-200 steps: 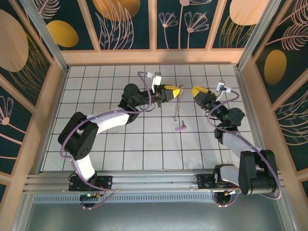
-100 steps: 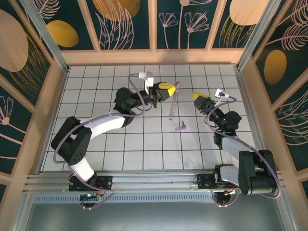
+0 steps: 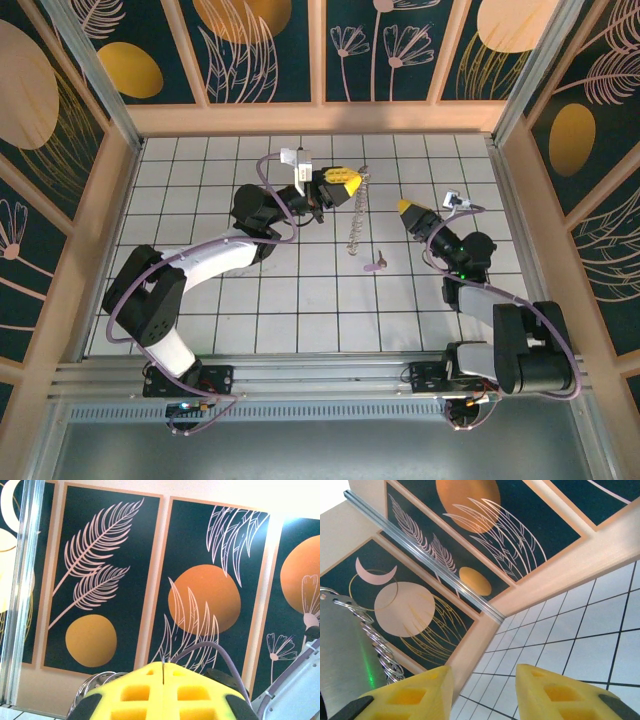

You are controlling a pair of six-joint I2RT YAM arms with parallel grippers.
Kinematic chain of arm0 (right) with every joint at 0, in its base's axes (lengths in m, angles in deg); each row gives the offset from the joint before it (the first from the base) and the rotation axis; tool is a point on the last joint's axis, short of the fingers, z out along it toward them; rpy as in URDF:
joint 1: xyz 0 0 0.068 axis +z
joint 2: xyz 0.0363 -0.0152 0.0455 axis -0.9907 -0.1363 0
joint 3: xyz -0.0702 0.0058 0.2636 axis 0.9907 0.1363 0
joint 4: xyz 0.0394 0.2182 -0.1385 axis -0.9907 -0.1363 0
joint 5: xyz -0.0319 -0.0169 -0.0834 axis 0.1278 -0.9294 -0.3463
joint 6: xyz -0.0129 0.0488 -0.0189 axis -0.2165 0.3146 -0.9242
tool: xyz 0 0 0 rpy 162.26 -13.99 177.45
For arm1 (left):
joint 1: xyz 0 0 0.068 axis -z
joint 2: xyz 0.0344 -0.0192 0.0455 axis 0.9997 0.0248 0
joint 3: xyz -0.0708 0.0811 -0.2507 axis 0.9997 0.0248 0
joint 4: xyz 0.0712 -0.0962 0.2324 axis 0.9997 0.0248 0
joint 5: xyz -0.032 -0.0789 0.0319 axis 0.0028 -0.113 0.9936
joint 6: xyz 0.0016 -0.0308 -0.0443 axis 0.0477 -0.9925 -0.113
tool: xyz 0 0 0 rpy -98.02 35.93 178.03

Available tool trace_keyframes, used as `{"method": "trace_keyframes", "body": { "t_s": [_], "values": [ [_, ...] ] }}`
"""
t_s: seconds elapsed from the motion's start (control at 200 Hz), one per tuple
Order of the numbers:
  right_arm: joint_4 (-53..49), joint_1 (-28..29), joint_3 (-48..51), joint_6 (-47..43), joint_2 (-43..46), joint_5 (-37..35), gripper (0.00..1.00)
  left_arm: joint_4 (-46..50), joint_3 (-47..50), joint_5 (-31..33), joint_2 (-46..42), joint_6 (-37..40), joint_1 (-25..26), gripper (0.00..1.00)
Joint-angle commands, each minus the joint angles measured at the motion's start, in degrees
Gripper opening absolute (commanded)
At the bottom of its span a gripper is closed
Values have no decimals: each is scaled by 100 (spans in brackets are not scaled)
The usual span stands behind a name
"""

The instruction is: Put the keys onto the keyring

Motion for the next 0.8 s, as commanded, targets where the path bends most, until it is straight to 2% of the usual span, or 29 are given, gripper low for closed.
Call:
{"method": "trace_keyframes", "body": {
  "t_s": [0.0, 0.35, 0.656, 0.796],
  "values": [
    [306, 44, 8, -165, -89, 56, 38, -330, -208, -114, -120, 253, 19, 0],
    [442, 67, -133, -112, -272, 140, 38, -90, -248, -148, -120, 442, 20, 0],
    [380, 159, -564, -126, -197, 357, 38, 731, -392, -118, 12, 499, 20, 0],
    [612, 169, -836, -147, -159, 775, 37, 1047, -408, -48, 46, 499, 11, 0]
  ]
}}
